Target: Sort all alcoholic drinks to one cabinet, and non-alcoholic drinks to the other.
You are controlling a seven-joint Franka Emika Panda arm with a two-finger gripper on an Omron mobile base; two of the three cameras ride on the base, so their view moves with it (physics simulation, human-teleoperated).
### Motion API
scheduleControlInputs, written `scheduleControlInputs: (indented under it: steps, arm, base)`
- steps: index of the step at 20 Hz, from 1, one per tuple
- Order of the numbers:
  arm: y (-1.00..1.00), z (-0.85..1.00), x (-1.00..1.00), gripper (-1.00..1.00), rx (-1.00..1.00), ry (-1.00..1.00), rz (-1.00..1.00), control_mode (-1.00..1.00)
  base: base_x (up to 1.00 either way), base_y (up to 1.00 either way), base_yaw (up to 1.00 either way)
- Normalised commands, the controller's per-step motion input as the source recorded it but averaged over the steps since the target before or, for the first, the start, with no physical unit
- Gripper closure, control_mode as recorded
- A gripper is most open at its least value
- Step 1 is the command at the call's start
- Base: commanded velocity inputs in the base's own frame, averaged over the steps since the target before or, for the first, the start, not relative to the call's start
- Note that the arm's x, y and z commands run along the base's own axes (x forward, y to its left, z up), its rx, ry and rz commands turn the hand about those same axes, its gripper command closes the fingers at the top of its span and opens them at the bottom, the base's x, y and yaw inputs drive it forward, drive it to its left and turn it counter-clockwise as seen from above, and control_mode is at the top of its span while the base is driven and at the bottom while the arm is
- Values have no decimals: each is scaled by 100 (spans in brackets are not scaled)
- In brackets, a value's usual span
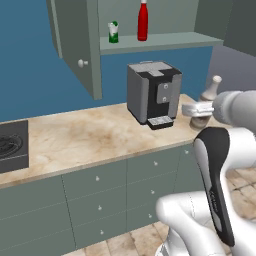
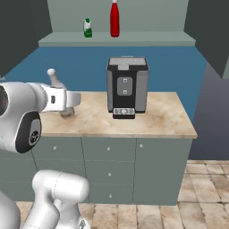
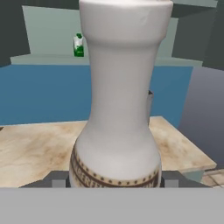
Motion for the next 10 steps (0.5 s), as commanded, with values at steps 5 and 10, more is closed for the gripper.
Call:
scheduleControlInputs:
  steps: [5, 10]
  arm:
    - [0, 0, 0, 100, 0, 0, 0, 100]
    - [0, 0, 0, 100, 0, 0, 0, 100]
  base:
    - [-30, 3, 0]
    - [-42, 9, 0]
